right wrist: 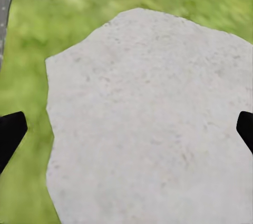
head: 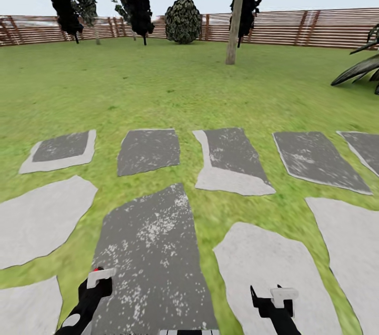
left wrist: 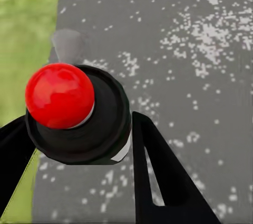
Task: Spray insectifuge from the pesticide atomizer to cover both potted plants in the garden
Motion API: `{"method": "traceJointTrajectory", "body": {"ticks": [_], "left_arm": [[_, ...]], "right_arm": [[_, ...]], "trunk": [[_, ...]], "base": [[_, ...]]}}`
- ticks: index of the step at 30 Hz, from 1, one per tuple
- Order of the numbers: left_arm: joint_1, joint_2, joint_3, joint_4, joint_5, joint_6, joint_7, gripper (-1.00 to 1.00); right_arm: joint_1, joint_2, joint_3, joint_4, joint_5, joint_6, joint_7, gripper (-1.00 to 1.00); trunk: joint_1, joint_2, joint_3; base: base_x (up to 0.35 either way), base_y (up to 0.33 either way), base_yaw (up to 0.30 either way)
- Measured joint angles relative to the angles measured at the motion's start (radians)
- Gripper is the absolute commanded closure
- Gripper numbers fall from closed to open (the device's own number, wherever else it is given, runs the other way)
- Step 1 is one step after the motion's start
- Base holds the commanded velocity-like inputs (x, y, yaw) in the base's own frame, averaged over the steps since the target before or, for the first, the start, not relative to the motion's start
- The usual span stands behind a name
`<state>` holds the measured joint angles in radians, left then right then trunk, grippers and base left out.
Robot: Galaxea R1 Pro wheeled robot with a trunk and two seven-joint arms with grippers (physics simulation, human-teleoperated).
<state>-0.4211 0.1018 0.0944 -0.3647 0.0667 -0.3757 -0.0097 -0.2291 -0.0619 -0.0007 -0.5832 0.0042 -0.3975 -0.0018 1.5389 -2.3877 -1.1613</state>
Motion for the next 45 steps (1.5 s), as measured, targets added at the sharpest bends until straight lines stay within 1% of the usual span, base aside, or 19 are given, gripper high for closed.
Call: {"method": "traceJointTrajectory", "body": {"ticks": [45], "left_arm": [[0.000,-0.001,-0.001,0.000,0.000,0.000,0.001,1.00]], "right_arm": [[0.000,0.000,0.000,0.000,0.000,0.000,0.000,-1.00]], "trunk": [[0.000,0.000,0.043]], "base": [[0.000,0.000,0.228]]}}
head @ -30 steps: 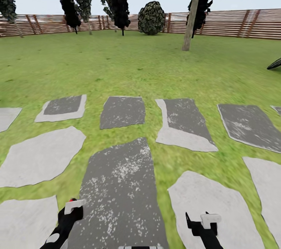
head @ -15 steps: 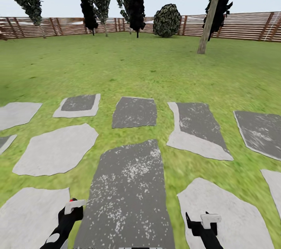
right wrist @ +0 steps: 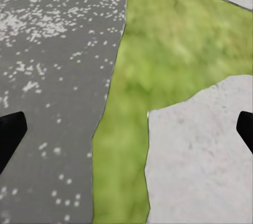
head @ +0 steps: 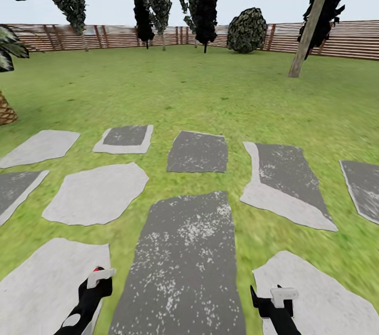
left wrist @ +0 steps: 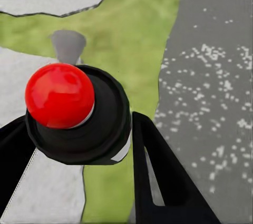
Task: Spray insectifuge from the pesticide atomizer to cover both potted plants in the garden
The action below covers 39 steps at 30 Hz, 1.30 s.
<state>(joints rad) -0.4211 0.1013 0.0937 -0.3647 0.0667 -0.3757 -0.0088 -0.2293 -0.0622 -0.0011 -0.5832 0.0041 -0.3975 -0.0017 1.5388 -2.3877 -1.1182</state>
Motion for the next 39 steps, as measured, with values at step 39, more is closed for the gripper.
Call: {"method": "traceJointTrajectory", "body": {"ticks": [39], "left_arm": [[0.000,-0.002,-0.001,0.005,0.000,0.000,0.001,1.00]], "right_arm": [[0.000,0.000,0.001,0.000,0.000,0.000,0.000,-1.00]], "trunk": [[0.000,0.000,0.032]], "base": [[0.000,0.000,0.239]]}}
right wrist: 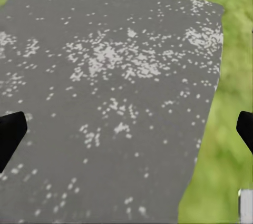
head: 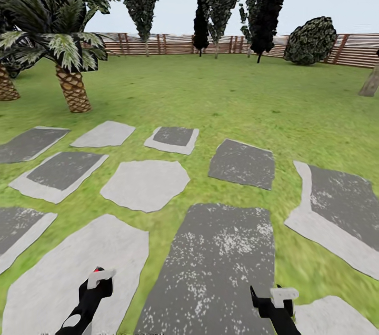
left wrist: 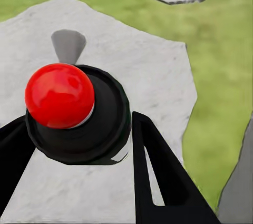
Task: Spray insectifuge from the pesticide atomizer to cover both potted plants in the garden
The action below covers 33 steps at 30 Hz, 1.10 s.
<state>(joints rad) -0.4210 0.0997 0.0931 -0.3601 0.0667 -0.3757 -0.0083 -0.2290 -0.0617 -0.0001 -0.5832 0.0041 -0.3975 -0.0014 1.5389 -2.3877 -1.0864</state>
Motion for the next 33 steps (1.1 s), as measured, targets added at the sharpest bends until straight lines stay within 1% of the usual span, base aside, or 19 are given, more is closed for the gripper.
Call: {"method": "traceJointTrajectory", "body": {"ticks": [15,22,24,29,33], "left_arm": [[0.000,-0.001,0.000,0.000,0.000,0.000,0.000,1.00],[0.002,0.006,0.004,0.003,0.006,0.000,-0.001,1.00],[0.014,0.009,0.007,0.000,0.009,0.000,-0.001,1.00],[0.076,0.010,0.010,-0.042,0.010,-0.001,0.004,1.00],[0.086,0.009,0.011,-0.048,0.009,-0.002,0.010,1.00]], "right_arm": [[0.000,0.000,0.000,0.001,0.000,0.000,0.000,-1.00],[0.000,0.001,0.000,0.002,0.000,0.000,0.000,-1.00],[0.000,0.001,0.001,0.002,0.000,0.000,0.000,-1.00],[0.000,0.001,0.000,0.002,0.000,0.000,0.000,-1.00],[0.000,0.001,0.001,0.005,0.001,0.000,0.000,-1.00]], "trunk": [[0.000,0.000,0.001],[0.000,0.000,0.001],[0.000,0.000,0.001],[0.000,0.000,0.001],[0.000,0.000,0.001]], "base": [[0.000,0.000,0.273],[0.000,0.000,0.274],[0.000,0.000,0.274],[0.000,0.000,0.274],[0.000,0.000,0.274]]}}
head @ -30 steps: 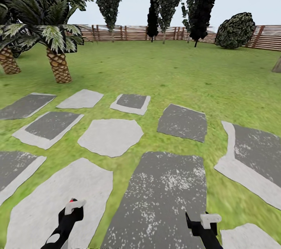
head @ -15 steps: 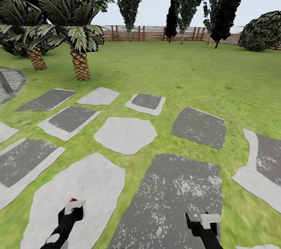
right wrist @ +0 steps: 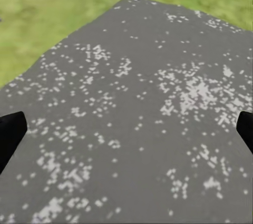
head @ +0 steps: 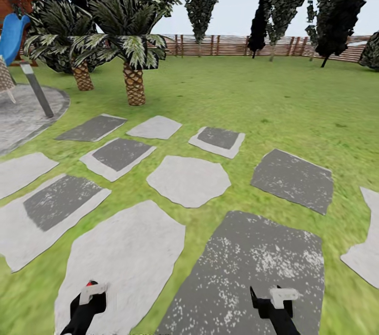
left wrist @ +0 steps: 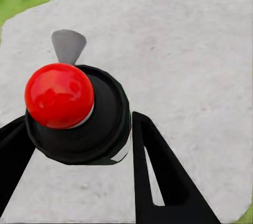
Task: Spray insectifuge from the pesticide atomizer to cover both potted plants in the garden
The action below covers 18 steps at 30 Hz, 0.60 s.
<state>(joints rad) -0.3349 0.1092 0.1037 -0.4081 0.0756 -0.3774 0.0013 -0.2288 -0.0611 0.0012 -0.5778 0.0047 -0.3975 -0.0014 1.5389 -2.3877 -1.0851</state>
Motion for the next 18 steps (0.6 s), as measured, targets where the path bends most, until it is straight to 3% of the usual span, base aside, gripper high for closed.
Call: {"method": "traceJointTrajectory", "body": {"ticks": [18], "left_arm": [[0.029,-0.002,-0.002,-0.002,-0.009,-0.017,-0.002,1.00]], "right_arm": [[0.000,0.003,0.000,0.011,-0.001,0.000,0.000,-1.00]], "trunk": [[0.000,0.000,0.000]], "base": [[0.000,0.000,0.274]]}}
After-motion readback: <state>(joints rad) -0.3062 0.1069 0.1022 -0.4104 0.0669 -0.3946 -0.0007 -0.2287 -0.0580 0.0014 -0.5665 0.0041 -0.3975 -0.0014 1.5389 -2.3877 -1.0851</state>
